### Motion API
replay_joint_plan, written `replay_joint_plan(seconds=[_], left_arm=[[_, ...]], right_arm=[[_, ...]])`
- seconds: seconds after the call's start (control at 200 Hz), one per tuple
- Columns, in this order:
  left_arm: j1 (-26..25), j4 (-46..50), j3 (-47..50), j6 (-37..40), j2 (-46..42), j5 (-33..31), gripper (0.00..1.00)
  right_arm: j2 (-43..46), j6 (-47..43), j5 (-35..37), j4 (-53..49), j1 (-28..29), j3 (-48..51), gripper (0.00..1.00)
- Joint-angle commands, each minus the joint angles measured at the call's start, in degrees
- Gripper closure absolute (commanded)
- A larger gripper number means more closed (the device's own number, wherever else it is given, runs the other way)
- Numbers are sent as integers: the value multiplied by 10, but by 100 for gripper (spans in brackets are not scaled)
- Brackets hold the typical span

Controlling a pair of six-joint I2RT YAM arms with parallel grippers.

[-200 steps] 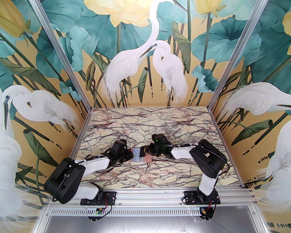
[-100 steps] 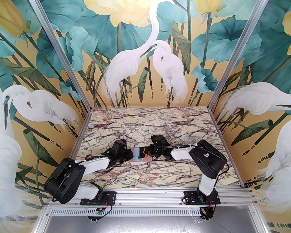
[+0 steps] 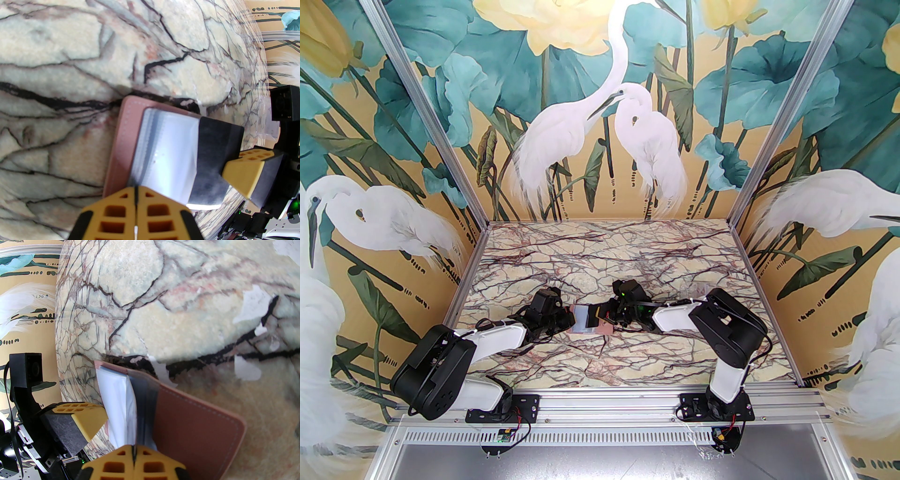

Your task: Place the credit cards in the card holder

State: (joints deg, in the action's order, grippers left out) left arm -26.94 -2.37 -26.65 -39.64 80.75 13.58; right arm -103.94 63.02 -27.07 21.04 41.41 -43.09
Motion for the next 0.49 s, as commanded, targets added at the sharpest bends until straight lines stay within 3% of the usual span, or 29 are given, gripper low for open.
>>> replay_joint_plan(seconds=[0.0, 0.49], left_arm=[[4, 21, 15, -2, 16, -18, 93], [4, 21, 16, -2, 15, -18, 93]], right_arm=[[-12, 0, -7, -27, 5, 12, 100], [-12, -18, -16, -39, 2, 12, 100]])
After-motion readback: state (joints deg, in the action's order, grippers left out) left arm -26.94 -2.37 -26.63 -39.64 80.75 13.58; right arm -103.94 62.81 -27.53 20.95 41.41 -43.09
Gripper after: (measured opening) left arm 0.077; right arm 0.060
